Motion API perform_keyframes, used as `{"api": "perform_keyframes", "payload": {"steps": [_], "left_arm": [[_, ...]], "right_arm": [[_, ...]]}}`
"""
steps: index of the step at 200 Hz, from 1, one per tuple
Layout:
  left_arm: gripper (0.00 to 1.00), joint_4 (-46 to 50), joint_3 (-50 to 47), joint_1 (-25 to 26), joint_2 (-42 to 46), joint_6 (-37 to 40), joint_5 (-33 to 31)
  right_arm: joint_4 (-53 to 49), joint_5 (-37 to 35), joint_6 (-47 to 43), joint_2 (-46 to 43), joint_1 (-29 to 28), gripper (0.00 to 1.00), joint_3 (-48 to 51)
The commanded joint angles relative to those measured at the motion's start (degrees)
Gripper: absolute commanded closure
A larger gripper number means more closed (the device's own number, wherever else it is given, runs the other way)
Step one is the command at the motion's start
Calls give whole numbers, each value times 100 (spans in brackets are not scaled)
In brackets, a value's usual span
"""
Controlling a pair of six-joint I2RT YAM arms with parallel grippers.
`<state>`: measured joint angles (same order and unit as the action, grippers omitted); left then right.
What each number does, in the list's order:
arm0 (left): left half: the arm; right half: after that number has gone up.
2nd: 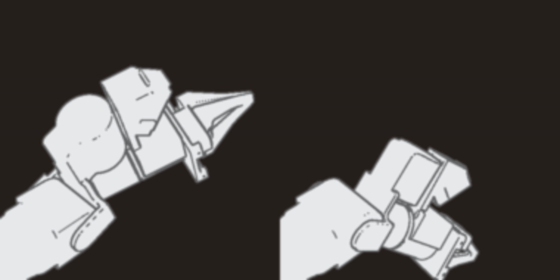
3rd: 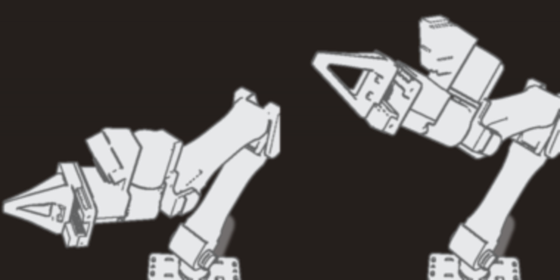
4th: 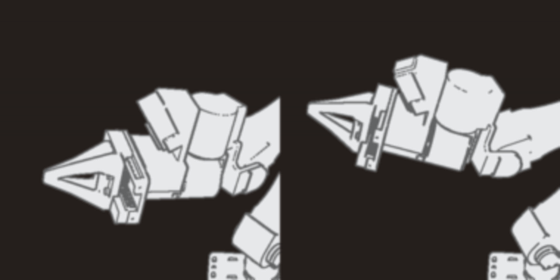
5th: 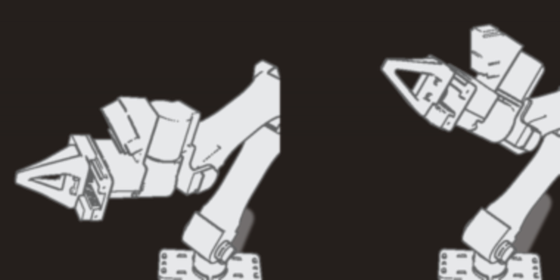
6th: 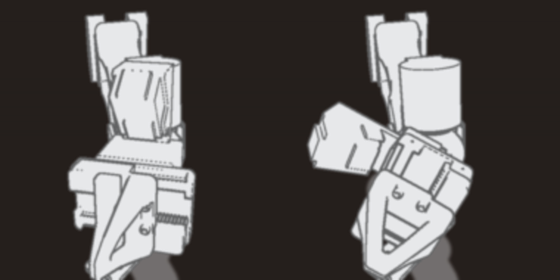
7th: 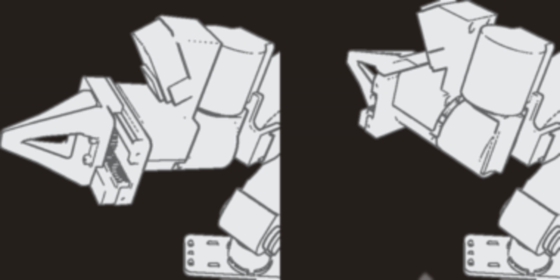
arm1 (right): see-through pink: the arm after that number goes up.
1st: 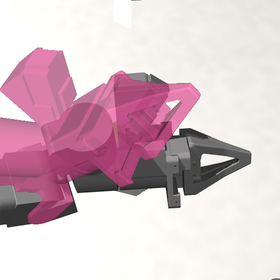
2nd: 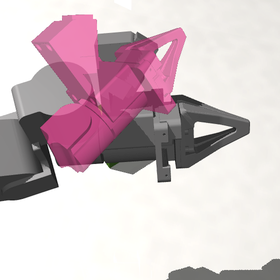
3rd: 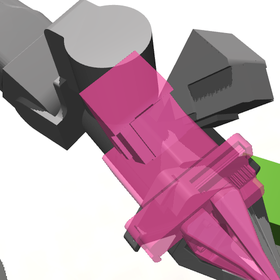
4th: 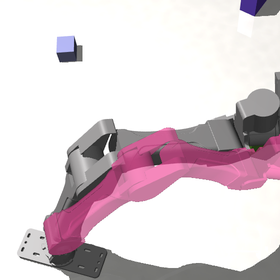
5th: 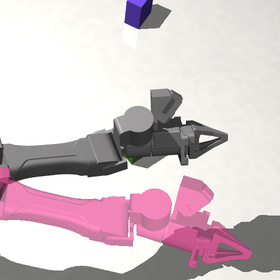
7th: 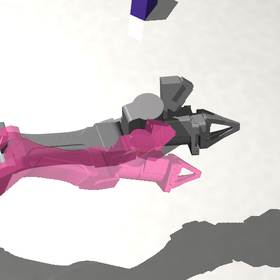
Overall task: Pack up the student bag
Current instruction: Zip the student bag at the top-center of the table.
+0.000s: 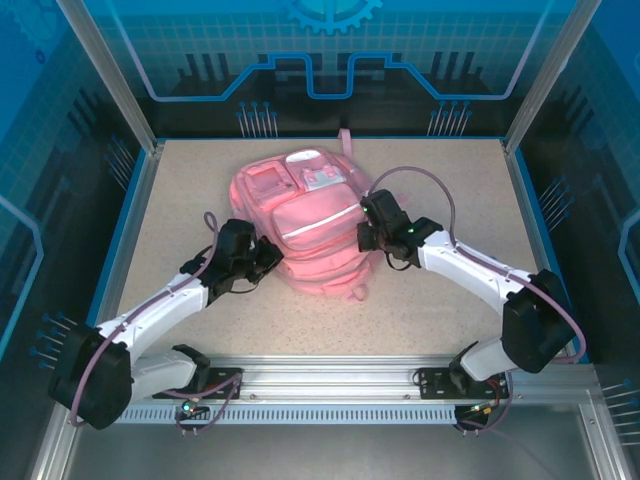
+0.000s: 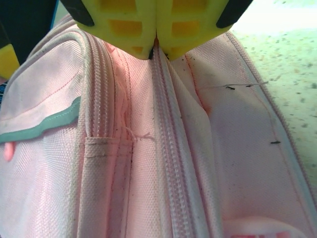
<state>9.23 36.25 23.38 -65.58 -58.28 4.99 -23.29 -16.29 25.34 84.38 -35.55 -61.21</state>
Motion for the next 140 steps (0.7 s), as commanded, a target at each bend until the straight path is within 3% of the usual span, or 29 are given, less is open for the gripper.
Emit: {"api": "perform_keyframes", "payload": {"steps": [1, 12, 45, 85, 140], "left_arm": [[82, 937, 162, -311, 245, 519, -367], [68, 1301, 284, -382, 374, 623, -469], [43, 2418, 704, -475, 862, 827, -865], [38, 2896, 782, -474, 1311, 497, -1043], [39, 1638, 268, -474, 1258, -206, -306]], "right_arm": [[118, 750, -643, 278, 4, 100, -394], [187, 1157, -755, 419, -144, 100, -482], [650, 1909, -560, 822, -667, 100, -649], [1224, 2377, -120, 1530, -1202, 100, -1188], [1661, 2683, 287, 1805, -1577, 100, -1499]]}}
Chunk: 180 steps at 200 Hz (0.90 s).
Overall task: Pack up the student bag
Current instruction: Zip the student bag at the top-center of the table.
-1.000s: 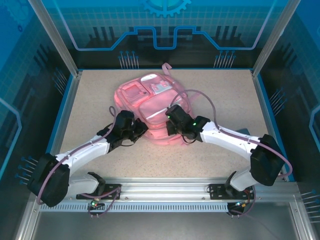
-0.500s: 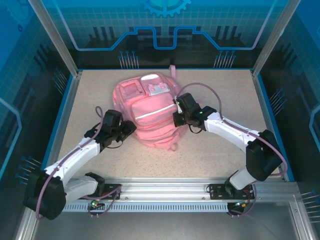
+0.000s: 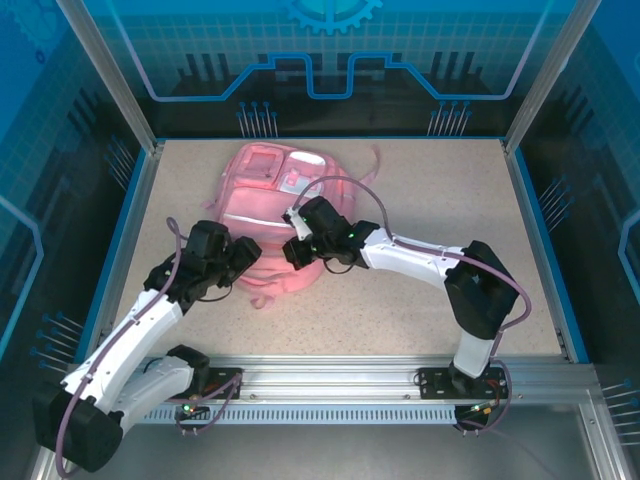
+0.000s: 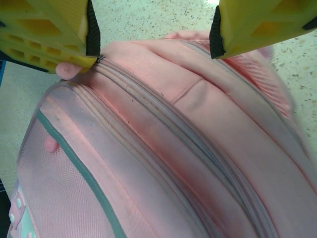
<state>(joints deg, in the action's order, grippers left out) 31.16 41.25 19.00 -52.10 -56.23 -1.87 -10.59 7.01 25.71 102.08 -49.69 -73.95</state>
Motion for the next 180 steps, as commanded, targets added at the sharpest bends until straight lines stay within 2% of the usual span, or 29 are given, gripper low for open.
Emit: {"api": "perform_keyframes", "payload": {"steps": [1, 23, 61, 80, 92, 102, 133, 157, 180], "left_arm": [[39, -574, -237, -37, -99, -422, 389], [40, -888, -315, -37, -332, -528, 460], [46, -1304, -416, -37, -459, -608, 216], [55, -1349, -407, -42, -605, -583, 161], [66, -1375, -438, -37, -694, -559, 172], [75, -1376, -475, -37, -730, -533, 141], [94, -1254, -522, -37, -738, -347, 9], [100, -1092, -522, -37, -741, -216, -61], [100, -1007, -565, -37, -721, -146, -70]], "right_arm": [[391, 354, 254, 28, -168, 100, -225], [409, 363, 300, -45, -250, 100, -142], [400, 291, 347, -190, -336, 100, 44], [385, 161, 380, -272, -341, 100, 160], [320, 19, 358, -348, -339, 100, 209], [193, -208, 351, -420, -339, 100, 221], [-364, -1316, 325, -665, -321, 100, 309], [-932, -2312, 400, -709, -210, 100, 329], [-1263, -2926, 422, -720, -34, 100, 319]]}}
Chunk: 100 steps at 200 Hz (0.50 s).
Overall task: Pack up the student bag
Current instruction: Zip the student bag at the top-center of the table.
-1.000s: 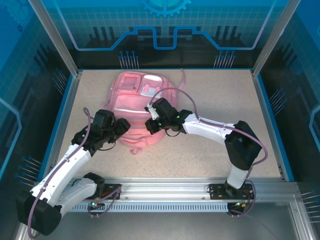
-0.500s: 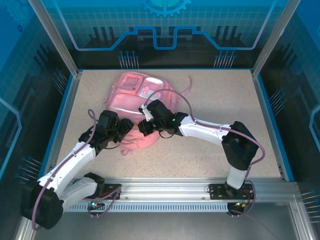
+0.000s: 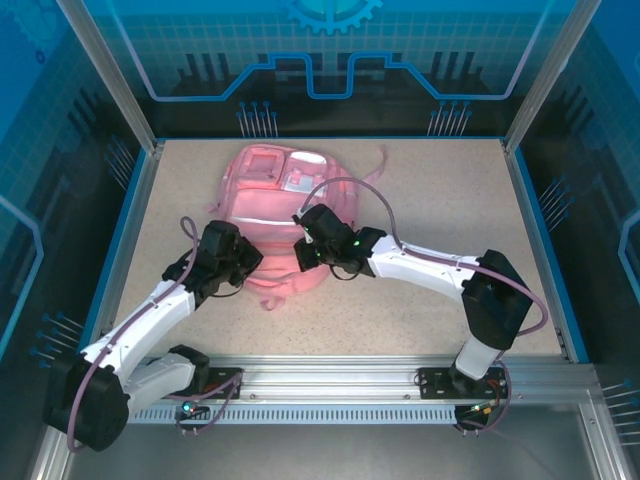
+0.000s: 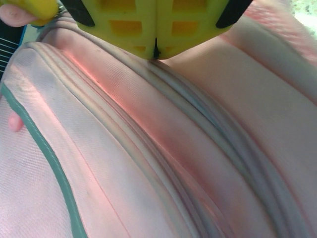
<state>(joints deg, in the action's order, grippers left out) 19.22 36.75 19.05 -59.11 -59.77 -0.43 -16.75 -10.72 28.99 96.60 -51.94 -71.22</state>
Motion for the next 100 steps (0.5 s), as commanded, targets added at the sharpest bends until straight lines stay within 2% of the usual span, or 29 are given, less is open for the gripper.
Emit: {"api": "perform_keyframes", "payload": {"steps": [1, 20, 36, 53, 70, 100], "left_arm": [[100, 196, -115, -42, -16, 210, -218], [100, 184, -167, -42, -13, 216, -191], [100, 10, -202, -47, 4, 211, 25], [78, -176, -187, -42, 27, 116, 287], [65, -307, -186, -43, 72, -18, 420], [57, -586, -263, -42, 52, -331, 618]], "right_arm": [[-650, -1170, 96, -174, 210, 100, 46], [-586, -1078, 17, -203, 395, 100, 90], [-302, -391, -250, -250, 434, 100, 133], [9, 441, -500, -273, 344, 100, 144], [280, 1102, -565, -230, 267, 100, 135], [651, 1732, -459, -117, 181, 100, 67]]}}
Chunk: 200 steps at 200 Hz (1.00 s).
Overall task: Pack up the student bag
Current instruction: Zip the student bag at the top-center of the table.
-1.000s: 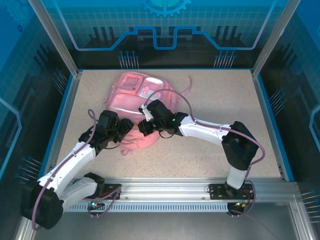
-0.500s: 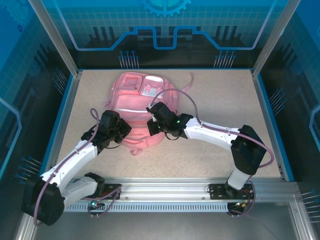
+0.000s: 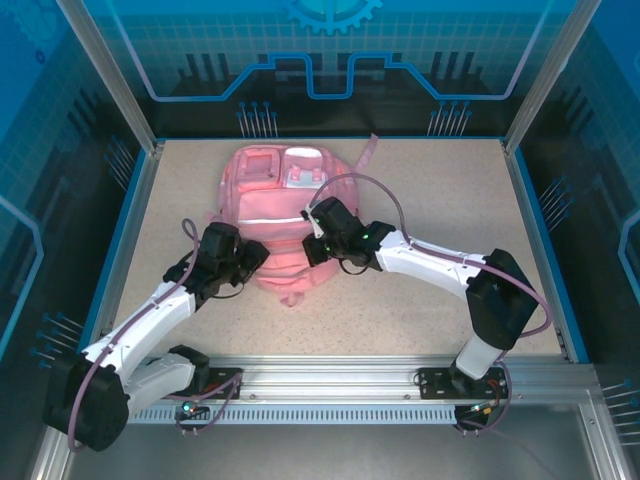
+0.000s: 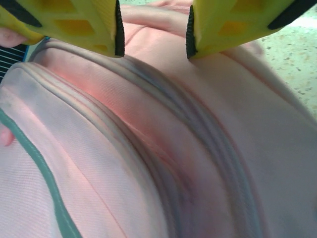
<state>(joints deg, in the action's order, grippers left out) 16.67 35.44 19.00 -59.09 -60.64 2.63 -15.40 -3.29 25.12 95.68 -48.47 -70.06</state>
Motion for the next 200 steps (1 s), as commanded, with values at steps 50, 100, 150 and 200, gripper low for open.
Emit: {"api": "perform_keyframes", "payload": {"steps": [50, 100, 150, 200], "left_arm": [[54, -683, -256, -42, 2, -581, 286], [74, -850, -261, -38, -243, -721, 267], [100, -291, -170, -38, 30, -382, -161], [100, 19, -152, -55, 222, -229, -227]], "right_arm": [[756, 1452, 1, 176, -333, 100, -253], [733, 1349, -25, 197, -461, 100, -284], [-156, -1123, 69, -97, -411, 100, 43], [-543, -2411, 518, -435, 71, 100, 517]]}}
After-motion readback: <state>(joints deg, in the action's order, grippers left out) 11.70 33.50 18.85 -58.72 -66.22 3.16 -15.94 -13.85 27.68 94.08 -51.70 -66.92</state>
